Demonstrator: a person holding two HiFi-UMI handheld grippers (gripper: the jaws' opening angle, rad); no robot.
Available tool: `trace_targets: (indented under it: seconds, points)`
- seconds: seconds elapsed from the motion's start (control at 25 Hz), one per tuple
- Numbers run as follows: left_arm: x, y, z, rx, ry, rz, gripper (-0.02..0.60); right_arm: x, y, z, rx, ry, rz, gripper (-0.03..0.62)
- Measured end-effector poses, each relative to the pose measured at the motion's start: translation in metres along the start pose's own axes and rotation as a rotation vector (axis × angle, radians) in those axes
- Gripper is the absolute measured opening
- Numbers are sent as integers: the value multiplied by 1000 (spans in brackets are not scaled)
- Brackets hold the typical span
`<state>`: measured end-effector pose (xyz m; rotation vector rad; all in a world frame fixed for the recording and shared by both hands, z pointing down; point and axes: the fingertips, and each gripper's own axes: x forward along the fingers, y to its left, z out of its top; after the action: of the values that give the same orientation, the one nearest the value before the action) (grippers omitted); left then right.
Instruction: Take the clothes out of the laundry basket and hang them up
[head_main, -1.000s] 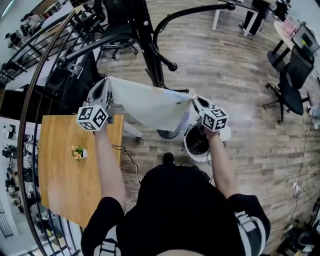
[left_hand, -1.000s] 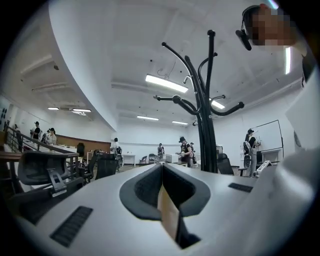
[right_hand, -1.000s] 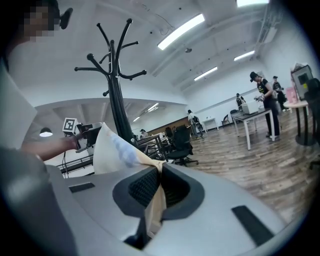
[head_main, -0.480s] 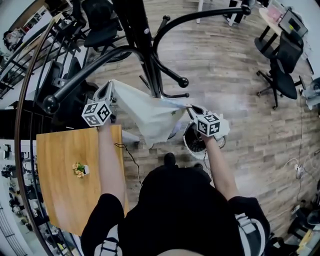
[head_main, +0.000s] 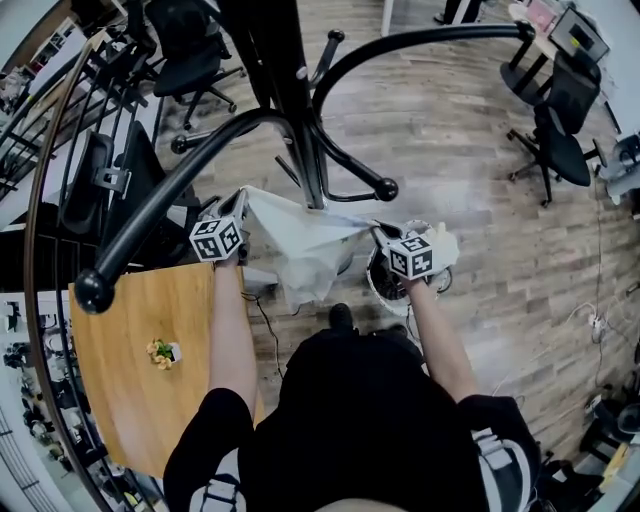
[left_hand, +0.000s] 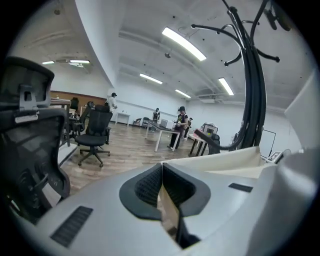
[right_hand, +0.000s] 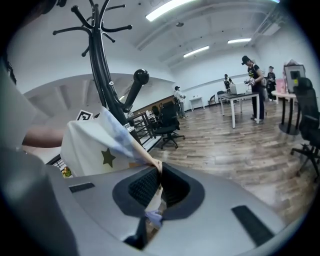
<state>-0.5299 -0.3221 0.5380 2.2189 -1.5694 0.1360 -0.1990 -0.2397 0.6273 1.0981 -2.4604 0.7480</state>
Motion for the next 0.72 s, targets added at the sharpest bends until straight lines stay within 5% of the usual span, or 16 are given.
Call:
trace_targets:
  seconds: [0.4, 0.6, 0.72]
  points:
    - [10, -38, -124, -39, 260, -73, 26, 17, 13, -26, -10, 71, 22, 12]
    - [1, -57, -151, 8, 317, -96, 26, 24, 21, -34, -38, 92, 38, 18]
    - [-3, -63, -155, 63, 348, -90, 28, 24, 24, -37, -49, 100, 51, 75]
